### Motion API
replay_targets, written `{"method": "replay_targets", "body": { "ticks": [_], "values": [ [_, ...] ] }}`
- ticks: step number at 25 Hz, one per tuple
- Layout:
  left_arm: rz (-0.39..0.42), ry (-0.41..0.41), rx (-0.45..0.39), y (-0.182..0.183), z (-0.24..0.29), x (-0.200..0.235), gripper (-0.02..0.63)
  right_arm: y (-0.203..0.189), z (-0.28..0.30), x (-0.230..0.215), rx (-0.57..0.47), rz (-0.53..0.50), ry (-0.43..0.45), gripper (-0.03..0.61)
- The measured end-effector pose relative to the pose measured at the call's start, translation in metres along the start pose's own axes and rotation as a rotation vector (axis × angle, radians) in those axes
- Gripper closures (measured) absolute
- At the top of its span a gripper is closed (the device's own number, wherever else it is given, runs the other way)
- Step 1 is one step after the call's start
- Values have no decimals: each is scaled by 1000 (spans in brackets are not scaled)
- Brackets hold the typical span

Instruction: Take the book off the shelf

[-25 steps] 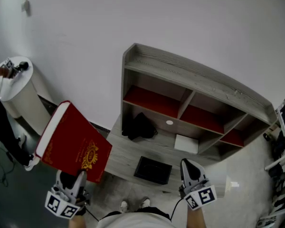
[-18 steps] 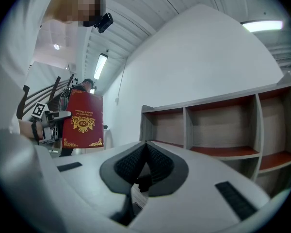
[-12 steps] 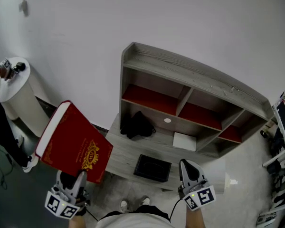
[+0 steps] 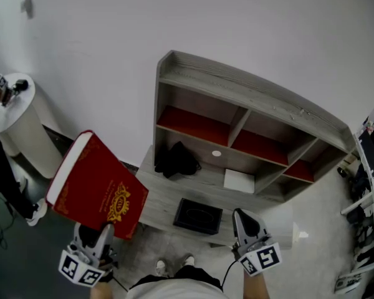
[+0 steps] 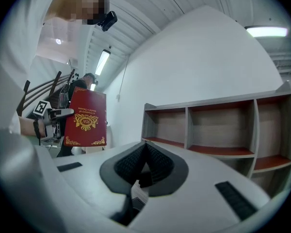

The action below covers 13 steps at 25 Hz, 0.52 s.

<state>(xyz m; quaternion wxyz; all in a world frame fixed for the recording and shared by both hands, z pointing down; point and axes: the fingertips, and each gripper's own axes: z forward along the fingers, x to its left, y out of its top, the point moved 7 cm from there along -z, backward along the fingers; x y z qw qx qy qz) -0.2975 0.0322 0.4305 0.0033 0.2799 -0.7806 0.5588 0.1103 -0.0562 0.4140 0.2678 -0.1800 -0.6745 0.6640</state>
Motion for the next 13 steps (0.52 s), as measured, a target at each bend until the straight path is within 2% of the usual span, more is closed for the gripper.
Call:
{"method": "replay_targets", "body": {
  "ticks": [13],
  "values": [
    [-31,-37,-2,-14,8,-3,364,-2,-10,-1,1,-2,-21,557]
  ]
}}
